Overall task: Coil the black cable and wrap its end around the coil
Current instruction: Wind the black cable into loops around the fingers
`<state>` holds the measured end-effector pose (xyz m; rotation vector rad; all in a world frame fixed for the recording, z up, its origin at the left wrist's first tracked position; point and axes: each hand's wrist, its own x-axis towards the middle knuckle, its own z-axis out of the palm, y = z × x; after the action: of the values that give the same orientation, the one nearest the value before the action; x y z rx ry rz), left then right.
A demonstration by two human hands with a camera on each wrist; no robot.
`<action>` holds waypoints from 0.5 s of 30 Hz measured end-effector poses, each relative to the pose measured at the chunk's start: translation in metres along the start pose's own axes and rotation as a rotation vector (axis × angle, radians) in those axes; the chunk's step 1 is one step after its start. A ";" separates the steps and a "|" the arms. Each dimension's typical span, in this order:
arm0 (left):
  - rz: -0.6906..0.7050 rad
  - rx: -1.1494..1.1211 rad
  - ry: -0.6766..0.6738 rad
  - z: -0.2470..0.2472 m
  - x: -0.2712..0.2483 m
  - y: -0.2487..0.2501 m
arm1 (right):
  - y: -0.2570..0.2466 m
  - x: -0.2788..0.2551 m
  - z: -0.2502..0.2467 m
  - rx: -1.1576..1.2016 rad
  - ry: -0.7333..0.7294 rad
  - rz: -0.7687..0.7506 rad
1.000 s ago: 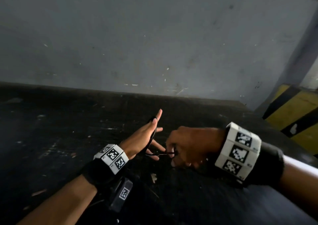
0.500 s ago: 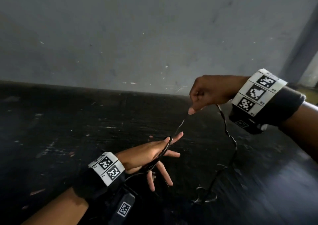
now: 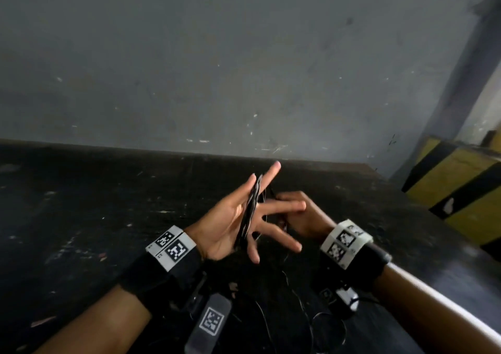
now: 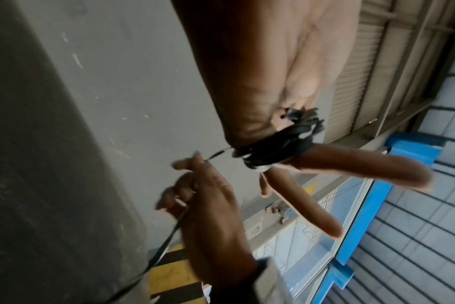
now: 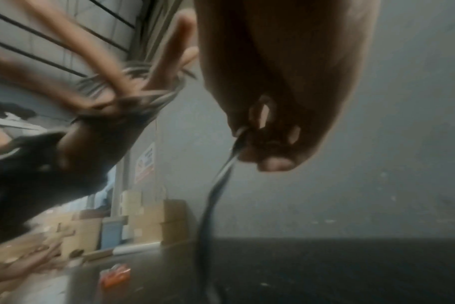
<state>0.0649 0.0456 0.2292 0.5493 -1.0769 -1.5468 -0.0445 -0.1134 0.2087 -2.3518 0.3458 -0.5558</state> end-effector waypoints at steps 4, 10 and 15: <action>0.175 -0.082 0.187 -0.001 0.023 0.024 | -0.007 -0.014 0.044 0.059 -0.028 0.052; 0.305 0.055 0.425 -0.023 0.031 0.035 | -0.034 -0.024 0.053 -0.054 -0.145 0.050; 0.296 0.174 0.533 -0.035 0.030 0.019 | -0.049 -0.028 0.054 -0.053 -0.353 0.126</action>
<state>0.0951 0.0062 0.2345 0.8256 -0.8332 -0.9753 -0.0382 -0.0364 0.1972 -2.4018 0.3435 -0.0682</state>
